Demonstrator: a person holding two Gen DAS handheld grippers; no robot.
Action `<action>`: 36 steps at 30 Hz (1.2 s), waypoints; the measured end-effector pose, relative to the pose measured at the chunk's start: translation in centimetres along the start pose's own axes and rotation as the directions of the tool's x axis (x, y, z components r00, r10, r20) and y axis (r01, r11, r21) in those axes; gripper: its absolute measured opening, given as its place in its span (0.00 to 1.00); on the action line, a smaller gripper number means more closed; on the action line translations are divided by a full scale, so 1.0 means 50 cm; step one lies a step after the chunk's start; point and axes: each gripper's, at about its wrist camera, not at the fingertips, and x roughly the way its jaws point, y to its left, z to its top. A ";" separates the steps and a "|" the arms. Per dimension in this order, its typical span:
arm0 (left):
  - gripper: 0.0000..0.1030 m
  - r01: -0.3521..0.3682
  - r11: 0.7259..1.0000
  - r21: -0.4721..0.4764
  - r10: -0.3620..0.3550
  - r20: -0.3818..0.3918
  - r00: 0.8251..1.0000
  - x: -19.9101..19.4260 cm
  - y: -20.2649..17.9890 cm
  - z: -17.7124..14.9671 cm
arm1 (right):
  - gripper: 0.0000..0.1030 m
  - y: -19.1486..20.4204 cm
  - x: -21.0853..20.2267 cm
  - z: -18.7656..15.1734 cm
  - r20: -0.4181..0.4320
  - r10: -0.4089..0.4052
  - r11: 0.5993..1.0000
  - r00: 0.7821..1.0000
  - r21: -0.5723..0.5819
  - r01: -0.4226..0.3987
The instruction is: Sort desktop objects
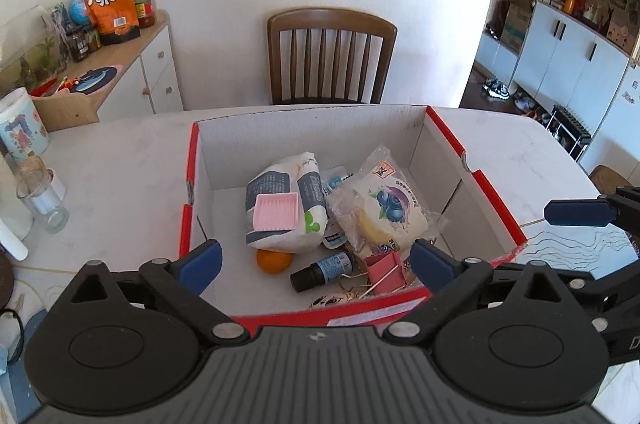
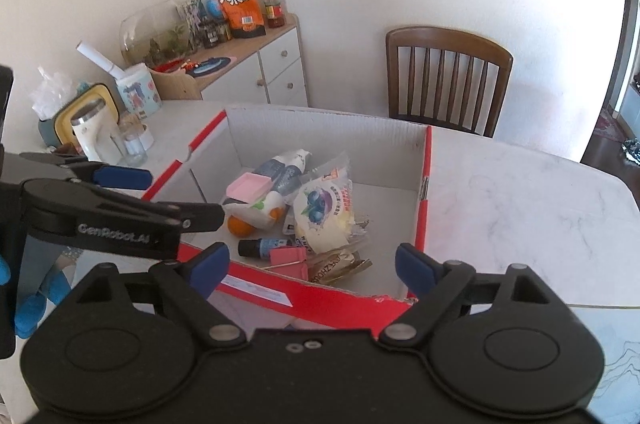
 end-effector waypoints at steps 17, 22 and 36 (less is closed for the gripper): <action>0.98 0.032 0.999 -0.038 -0.033 -0.006 0.999 -0.084 -0.004 -0.078 | 0.99 0.019 -0.082 -0.035 0.097 0.050 0.997 0.994 0.048 -0.055; 0.98 0.031 0.999 -0.040 -0.031 -0.011 0.999 -0.106 -0.006 -0.091 | 0.99 0.019 -0.096 -0.049 0.104 0.042 0.997 0.994 0.064 -0.048; 0.98 -0.072 0.997 -0.005 0.072 -0.004 0.997 -0.146 -0.026 -0.125 | 0.99 0.018 -0.126 -0.104 0.104 -0.002 0.995 0.995 0.101 -0.009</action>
